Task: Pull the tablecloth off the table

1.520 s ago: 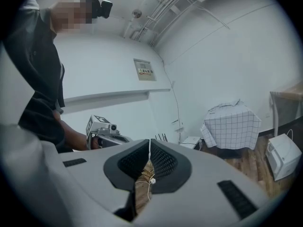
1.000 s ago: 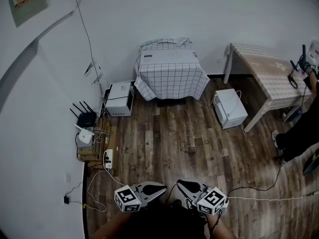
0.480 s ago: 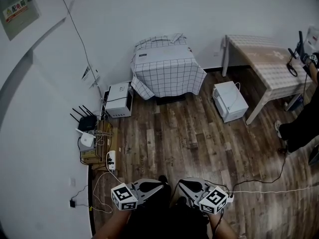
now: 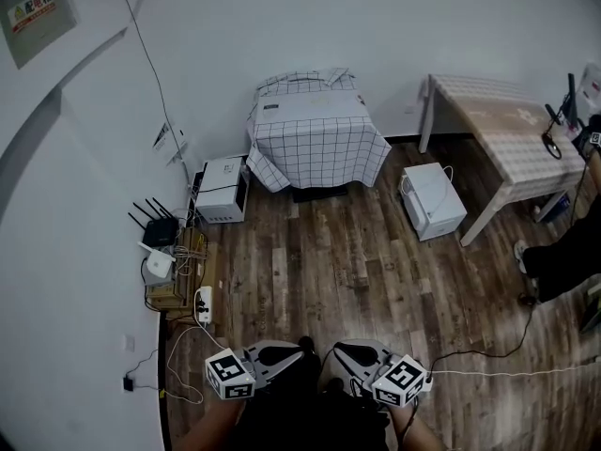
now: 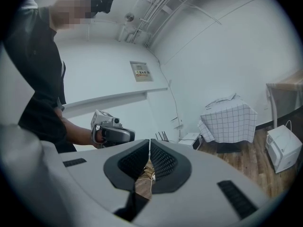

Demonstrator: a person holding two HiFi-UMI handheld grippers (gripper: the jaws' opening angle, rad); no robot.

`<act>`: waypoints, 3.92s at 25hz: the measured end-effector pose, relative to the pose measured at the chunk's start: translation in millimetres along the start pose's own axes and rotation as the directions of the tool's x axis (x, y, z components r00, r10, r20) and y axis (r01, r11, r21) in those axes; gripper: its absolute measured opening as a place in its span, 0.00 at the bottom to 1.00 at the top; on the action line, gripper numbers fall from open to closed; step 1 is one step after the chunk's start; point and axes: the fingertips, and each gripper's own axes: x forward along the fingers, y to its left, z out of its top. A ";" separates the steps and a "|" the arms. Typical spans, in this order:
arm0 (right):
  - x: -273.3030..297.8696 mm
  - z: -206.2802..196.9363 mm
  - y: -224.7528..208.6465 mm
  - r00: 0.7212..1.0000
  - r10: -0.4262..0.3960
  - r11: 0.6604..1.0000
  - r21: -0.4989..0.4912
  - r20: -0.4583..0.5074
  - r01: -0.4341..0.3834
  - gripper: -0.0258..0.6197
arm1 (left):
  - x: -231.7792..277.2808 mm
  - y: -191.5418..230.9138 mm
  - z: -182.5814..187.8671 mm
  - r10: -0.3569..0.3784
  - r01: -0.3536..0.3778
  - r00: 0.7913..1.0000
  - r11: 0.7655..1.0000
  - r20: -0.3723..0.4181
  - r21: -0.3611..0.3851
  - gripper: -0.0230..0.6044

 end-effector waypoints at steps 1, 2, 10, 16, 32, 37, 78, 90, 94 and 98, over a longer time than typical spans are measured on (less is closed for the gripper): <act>3.2 1.9 -2.5 1.000 0.004 1.000 -0.003 -0.004 -0.005 0.08 | 0.0 4.1 1.0 0.004 -0.004 1.000 1.000 0.003 -0.004 0.05; 6.2 4.1 -5.4 1.000 0.008 1.000 -0.006 -0.008 -0.008 0.08 | 0.2 8.5 2.1 0.009 -0.009 1.000 1.000 0.006 -0.008 0.05; 28.9 21.6 -37.1 0.999 0.010 1.000 -0.025 -0.036 -0.011 0.08 | 7.7 51.6 21.5 0.017 -0.016 0.998 0.999 0.056 -0.028 0.05; 59.7 39.9 -64.7 0.998 -0.004 0.999 -0.036 -0.066 0.001 0.08 | 10.3 96.9 45.0 0.009 -0.006 0.996 0.999 0.092 -0.038 0.05; 183.5 116.1 -128.9 0.994 -0.071 0.994 -0.084 -0.083 0.064 0.08 | -20.6 231.7 112.6 -0.046 0.051 0.989 0.998 0.143 -0.030 0.05; 210.8 118.0 -147.2 0.992 -0.087 0.993 -0.084 -0.090 0.079 0.08 | -26.1 266.1 116.2 -0.062 0.066 0.989 0.997 0.132 -0.029 0.05; 272.3 215.1 -406.6 0.990 0.065 0.992 -0.095 -0.127 -0.078 0.08 | 129.0 458.5 226.8 0.134 -0.131 0.989 0.990 0.061 -0.045 0.05; 312.5 235.0 -474.4 0.986 0.070 0.993 -0.087 -0.152 -0.084 0.08 | 161.6 529.8 259.5 0.124 -0.119 0.988 0.991 0.092 -0.057 0.05; 335.3 253.1 -505.9 0.988 0.045 0.995 -0.078 -0.150 -0.058 0.08 | 169.0 568.0 278.0 0.110 -0.105 0.990 0.993 0.092 -0.057 0.05; 365.9 275.4 -533.9 0.988 0.032 0.996 -0.080 -0.149 -0.044 0.08 | 173.7 609.6 305.5 0.090 -0.085 0.991 0.995 0.095 -0.049 0.05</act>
